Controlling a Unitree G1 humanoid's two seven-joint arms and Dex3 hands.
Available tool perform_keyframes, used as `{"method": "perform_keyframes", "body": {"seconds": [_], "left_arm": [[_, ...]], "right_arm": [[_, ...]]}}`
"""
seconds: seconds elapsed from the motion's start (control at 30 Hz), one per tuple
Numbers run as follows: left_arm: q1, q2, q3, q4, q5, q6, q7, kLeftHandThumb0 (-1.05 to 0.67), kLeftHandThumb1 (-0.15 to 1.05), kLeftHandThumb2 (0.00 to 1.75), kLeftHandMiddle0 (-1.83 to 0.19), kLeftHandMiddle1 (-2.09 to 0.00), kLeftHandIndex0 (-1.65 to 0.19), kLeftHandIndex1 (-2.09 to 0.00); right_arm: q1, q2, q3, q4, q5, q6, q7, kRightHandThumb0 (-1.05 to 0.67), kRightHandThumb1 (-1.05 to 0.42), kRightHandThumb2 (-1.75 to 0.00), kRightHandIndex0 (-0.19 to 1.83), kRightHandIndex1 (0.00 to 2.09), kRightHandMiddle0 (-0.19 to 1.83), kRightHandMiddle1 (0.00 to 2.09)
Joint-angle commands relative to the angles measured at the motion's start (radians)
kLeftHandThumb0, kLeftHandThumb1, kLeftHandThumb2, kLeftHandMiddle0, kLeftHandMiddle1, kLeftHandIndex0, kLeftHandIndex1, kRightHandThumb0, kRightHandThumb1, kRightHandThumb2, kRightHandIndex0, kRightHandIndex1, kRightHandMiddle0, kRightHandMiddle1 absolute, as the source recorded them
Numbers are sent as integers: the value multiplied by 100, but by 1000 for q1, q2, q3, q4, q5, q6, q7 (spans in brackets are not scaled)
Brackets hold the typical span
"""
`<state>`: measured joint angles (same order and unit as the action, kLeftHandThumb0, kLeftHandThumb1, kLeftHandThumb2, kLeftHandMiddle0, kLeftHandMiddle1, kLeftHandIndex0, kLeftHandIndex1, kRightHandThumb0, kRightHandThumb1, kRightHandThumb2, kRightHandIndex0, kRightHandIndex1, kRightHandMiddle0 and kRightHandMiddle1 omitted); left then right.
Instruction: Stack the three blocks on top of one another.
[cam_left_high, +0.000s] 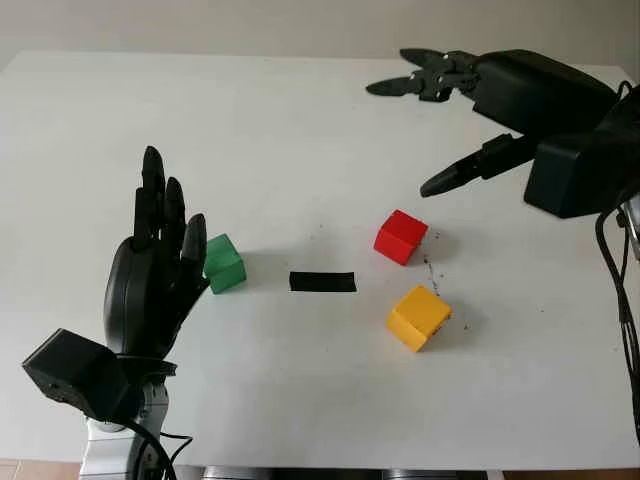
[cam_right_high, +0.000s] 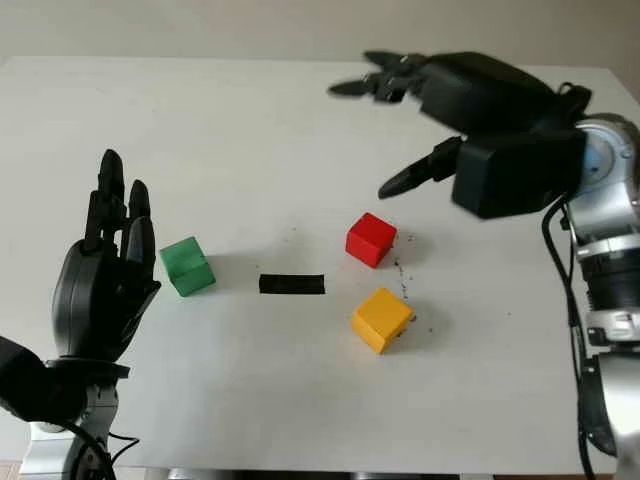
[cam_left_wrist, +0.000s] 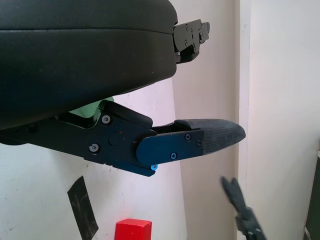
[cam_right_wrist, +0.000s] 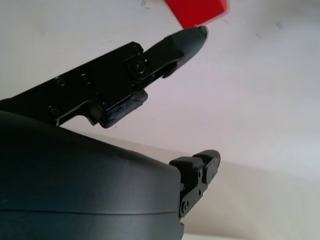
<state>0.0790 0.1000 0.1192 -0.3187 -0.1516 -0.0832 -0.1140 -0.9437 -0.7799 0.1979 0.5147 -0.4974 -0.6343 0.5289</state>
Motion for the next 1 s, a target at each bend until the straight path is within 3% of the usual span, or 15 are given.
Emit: {"method": "perform_keyframes", "body": {"seconds": [0.0, 0.33, 0.97], "left_arm": [[7, 2, 3, -6, -4, -2, -3, -67, 105, 52, 19, -4, 19, -3], [11, 4, -1, -12, 12, -3, 2, -67, 105, 54, 19, -4, 19, -3], [11, 11, 4, -30, 0, 19, -2, -67, 105, 52, 19, -5, 19, -4]], "right_arm": [[-37, -21, 31, 22, -47, -50, -29, -61, -79, -5, 7, 7, 37, 13], [-54, -28, 117, 66, -222, -163, -138, -57, -81, -6, 6, 6, 44, 12], [-28, -30, 181, 149, -249, -212, -150, -54, -85, -6, 0, 4, 34, 5]]}}
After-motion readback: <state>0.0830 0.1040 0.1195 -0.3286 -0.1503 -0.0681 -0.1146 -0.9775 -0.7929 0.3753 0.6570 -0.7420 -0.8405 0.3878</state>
